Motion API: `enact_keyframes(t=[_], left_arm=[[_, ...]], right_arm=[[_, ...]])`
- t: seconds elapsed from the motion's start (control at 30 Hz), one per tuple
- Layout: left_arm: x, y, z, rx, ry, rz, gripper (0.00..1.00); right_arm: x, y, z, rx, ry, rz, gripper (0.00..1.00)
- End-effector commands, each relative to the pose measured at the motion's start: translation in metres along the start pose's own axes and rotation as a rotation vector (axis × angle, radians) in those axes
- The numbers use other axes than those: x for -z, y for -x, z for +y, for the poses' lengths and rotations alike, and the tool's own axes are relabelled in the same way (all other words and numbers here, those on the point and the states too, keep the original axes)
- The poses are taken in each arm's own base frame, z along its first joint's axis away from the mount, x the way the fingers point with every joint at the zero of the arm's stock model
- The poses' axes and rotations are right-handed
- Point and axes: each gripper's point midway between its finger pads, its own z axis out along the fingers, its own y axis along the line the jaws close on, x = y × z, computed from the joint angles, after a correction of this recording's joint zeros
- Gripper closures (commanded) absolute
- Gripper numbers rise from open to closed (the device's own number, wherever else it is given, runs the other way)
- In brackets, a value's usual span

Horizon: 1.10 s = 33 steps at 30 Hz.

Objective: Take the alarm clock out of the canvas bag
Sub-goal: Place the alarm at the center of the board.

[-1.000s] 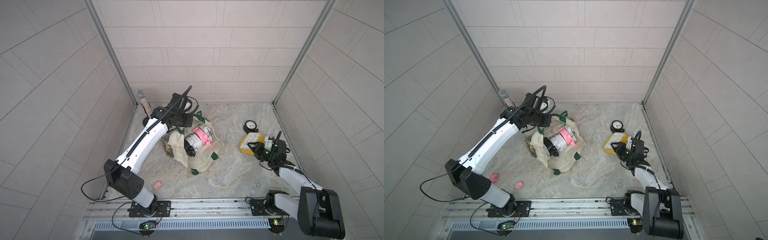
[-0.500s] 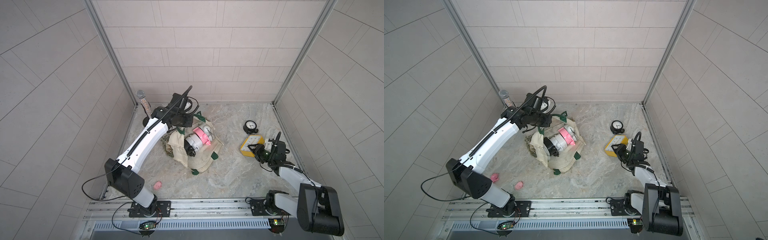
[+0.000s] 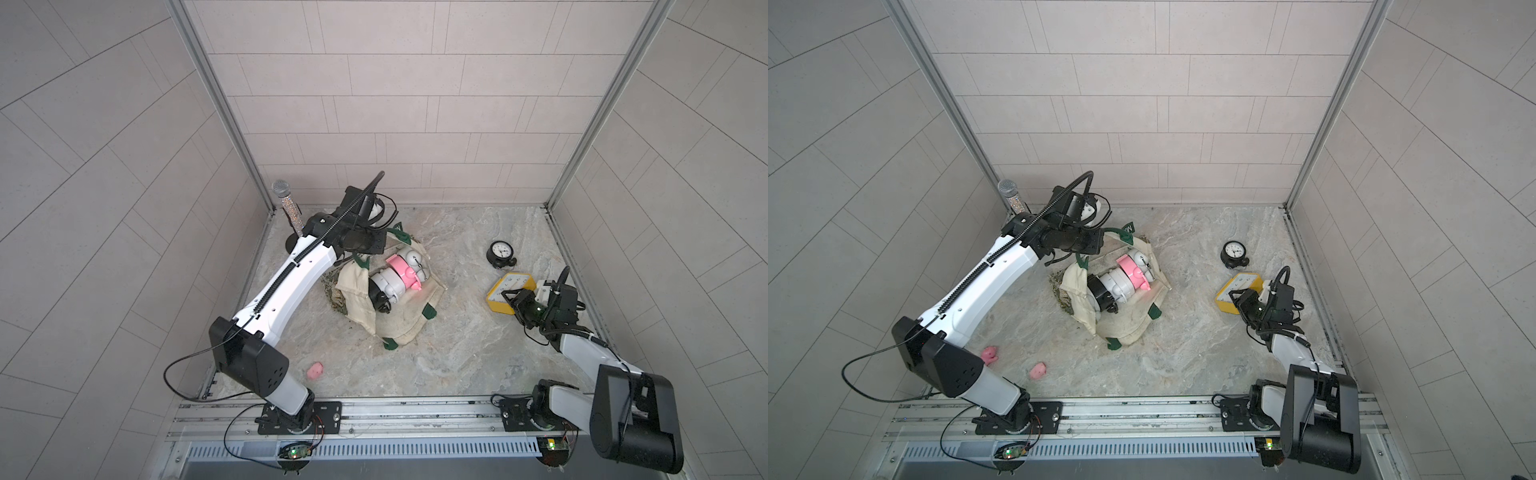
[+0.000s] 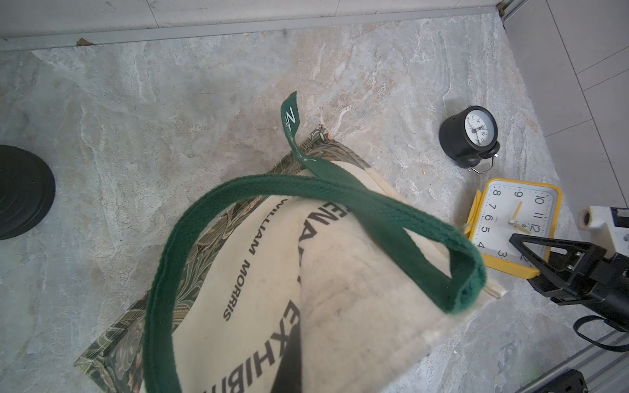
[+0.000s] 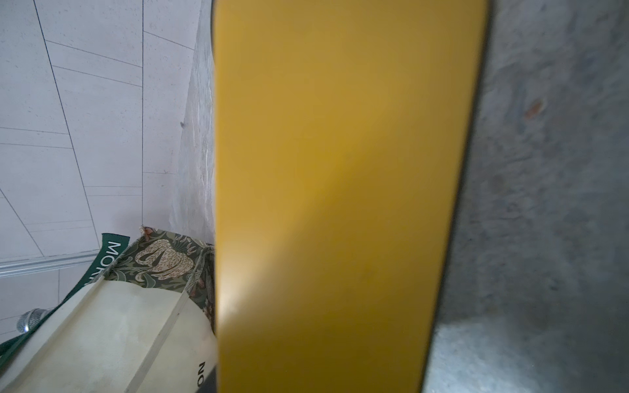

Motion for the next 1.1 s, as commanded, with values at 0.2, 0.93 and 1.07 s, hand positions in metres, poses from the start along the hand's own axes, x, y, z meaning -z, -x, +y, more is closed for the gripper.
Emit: enact_keyframes(t=[0.2,0.93,1.07], left_arm=[[0.013,0.027,-0.012,0.006,-0.052,-0.093,1.00],[0.019,0.027,-0.008,-0.006,-0.037,-0.096,1.00],[0.019,0.026,-0.008,-0.005,-0.036,-0.093,1.00]], right_arm=[[0.011,0.008,-0.006,0.035,-0.019,-0.037,0.26],[0.021,0.017,-0.035,0.021,-0.139,-0.073,0.21],[0.021,0.018,-0.041,0.007,-0.152,-0.077,0.20]])
